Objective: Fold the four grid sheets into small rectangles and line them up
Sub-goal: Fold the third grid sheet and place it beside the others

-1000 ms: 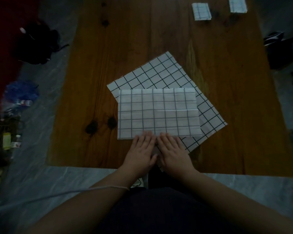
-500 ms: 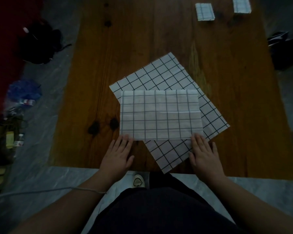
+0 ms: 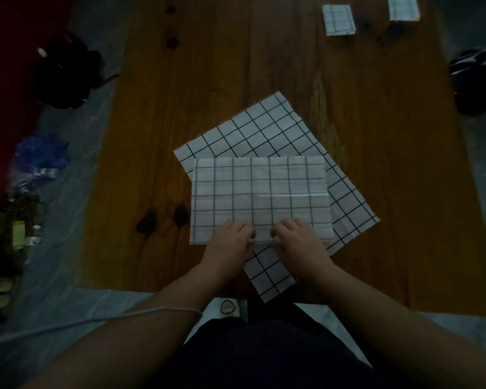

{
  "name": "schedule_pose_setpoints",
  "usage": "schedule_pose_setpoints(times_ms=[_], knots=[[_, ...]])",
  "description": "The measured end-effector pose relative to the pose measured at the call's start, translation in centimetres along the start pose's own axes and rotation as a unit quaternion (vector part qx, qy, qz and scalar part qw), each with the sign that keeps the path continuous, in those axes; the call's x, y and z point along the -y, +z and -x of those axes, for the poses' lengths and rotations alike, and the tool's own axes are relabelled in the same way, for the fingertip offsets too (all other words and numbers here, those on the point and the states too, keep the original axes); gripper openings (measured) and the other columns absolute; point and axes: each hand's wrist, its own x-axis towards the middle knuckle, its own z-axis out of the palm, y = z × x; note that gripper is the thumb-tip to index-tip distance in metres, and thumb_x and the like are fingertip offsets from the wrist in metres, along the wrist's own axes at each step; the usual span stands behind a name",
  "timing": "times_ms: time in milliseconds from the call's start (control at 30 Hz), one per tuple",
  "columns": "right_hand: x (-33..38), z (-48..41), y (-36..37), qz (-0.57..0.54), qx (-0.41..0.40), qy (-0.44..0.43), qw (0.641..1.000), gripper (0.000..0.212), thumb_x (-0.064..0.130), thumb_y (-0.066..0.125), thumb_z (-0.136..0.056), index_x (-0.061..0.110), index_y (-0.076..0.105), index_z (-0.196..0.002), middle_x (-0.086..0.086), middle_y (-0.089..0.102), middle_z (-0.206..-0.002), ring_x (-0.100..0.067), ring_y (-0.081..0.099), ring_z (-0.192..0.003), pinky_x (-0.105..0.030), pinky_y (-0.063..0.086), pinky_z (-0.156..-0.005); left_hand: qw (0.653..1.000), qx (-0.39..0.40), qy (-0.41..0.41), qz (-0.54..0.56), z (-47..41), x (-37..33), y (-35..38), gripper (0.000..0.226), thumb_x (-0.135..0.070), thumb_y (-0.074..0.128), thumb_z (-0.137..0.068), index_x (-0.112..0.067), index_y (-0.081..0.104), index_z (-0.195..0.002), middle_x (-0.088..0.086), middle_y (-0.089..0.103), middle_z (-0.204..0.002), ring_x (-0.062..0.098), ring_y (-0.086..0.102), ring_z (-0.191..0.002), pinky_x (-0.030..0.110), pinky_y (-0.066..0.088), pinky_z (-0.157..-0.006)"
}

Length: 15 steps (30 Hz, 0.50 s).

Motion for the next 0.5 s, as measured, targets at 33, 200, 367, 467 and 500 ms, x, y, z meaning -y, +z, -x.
schedule_pose_setpoints(times_ms=[33,200,367,467,500], knots=[[0.0,-0.4,0.1,0.000,0.009,0.000,1.000,0.020,0.030,0.060,-0.093,0.025,0.061,-0.113,0.005,0.060,-0.112,-0.019,0.052,-0.105,-0.035,0.043,-0.091,1.000,0.004,-0.002,0.000,-0.4,-0.2,0.1,0.016,-0.027,0.059,-0.095,-0.022,0.059,-0.110,-0.005,0.057,-0.111,0.015,0.047,-0.106,0.026,0.037,-0.088],[-0.8,-0.8,1.0,0.015,0.018,-0.009,1.000,0.010,0.029,0.057,-0.095,0.024,0.061,-0.103,0.003,0.059,-0.103,-0.021,0.053,-0.096,-0.036,0.043,-0.083,1.000,0.003,-0.026,0.001,-0.9,-0.4,0.6,0.007,-0.029,0.061,-0.094,-0.024,0.059,-0.098,-0.005,0.057,-0.101,0.014,0.047,-0.097,0.025,0.035,-0.081],[-1.0,-1.0,0.9,0.030,0.008,-0.021,0.999,0.008,0.026,0.062,-0.092,0.022,0.063,-0.099,0.001,0.061,-0.097,-0.022,0.055,-0.090,-0.036,0.046,-0.078,1.000,-0.007,-0.011,-0.001,-0.6,-0.1,0.8,0.012,-0.030,0.062,-0.093,-0.022,0.062,-0.102,-0.004,0.059,-0.105,0.017,0.050,-0.100,0.027,0.036,-0.083],[-0.6,-1.1,0.3,0.027,-0.008,-0.034,0.999,0.006,0.026,0.062,-0.091,0.023,0.062,-0.096,0.003,0.060,-0.095,-0.020,0.054,-0.088,-0.035,0.045,-0.077,0.999,-0.011,-0.007,-0.032,-0.4,-0.7,0.9,0.032,-0.038,0.066,-0.087,-0.024,0.057,-0.115,-0.003,0.055,-0.113,0.018,0.048,-0.104,0.034,0.039,-0.092],[-0.4,-1.0,0.0,0.019,-0.019,-0.036,0.999,0.005,0.025,0.062,-0.090,0.024,0.061,-0.095,0.003,0.060,-0.095,-0.020,0.054,-0.087,-0.035,0.045,-0.077,0.999,-0.014,-0.004,-0.041,-0.4,-0.9,1.0,0.039,-0.038,0.069,-0.084,-0.024,0.054,-0.117,-0.002,0.054,-0.113,0.019,0.049,-0.105,0.035,0.039,-0.093]])
